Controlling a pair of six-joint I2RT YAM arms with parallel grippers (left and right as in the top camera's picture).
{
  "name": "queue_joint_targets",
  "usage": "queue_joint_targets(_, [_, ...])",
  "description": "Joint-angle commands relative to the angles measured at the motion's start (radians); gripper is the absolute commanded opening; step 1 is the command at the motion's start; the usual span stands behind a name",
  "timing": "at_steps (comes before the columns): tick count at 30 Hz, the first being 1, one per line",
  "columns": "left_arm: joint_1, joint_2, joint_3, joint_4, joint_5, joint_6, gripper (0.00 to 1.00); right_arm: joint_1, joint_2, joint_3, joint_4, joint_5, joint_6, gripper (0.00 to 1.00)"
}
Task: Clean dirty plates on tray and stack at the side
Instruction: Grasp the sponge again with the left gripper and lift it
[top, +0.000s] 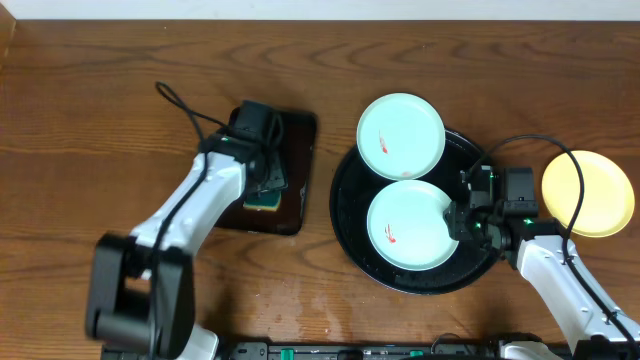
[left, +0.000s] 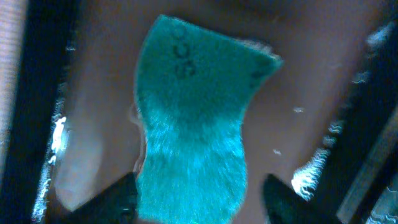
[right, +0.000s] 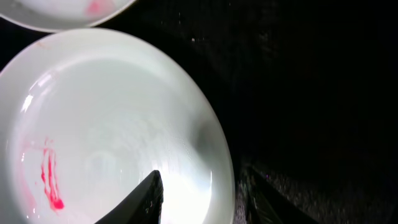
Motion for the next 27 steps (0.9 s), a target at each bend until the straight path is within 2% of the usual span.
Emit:
queue_joint_targets(1, [0.0,0.09,0.001,0.014,-0.003,-0.006,0.48,0.004,-0.004,0.002,-0.008,-0.009,-0.012,0.4])
queue_joint_targets(3, [0.0,0.13,0.001,0.011,0.007,-0.016,0.39,0.004,-0.004,0.002,-0.018,-0.009,-0.012,0.4])
queue_joint_targets(4, [0.0,0.148,0.001,0.008,0.017,-0.018,0.31,0.004,-0.004,0.002,-0.022,-0.009,-0.012,0.4])
queue_joint_targets(6, [0.0,0.171,0.001,0.007,0.035,-0.018,0.08,0.004,-0.004,0.002,-0.023,-0.009,-0.012,0.39])
queue_joint_targets(14, [0.001,0.101,0.046,-0.055,0.04,-0.013,0.08,0.004,-0.004,0.002,-0.031,-0.009,-0.012,0.37])
queue_joint_targets(15, [0.001,0.08,0.053,-0.064,0.04,-0.013,0.15,0.004,-0.004,0.002,-0.031,-0.009,-0.012,0.37])
queue_joint_targets(17, [0.001,0.033,0.055,-0.068,0.04,-0.013,0.44,0.004,-0.004,0.002,-0.029,-0.009,-0.012,0.37])
queue_joint_targets(19, [0.001,-0.006,0.055,-0.053,0.027,0.017,0.59,0.004,-0.004,0.002,-0.031,-0.009,-0.011,0.37])
queue_joint_targets(23, [0.001,0.005,0.04,-0.005,-0.108,0.018,0.66,0.004,-0.004,0.002,-0.034,-0.009,-0.002,0.37])
queue_joint_targets(27, [0.001,0.057,0.01,0.078,-0.133,0.017,0.67,0.004,-0.004,0.002,-0.033,-0.008,0.007,0.37])
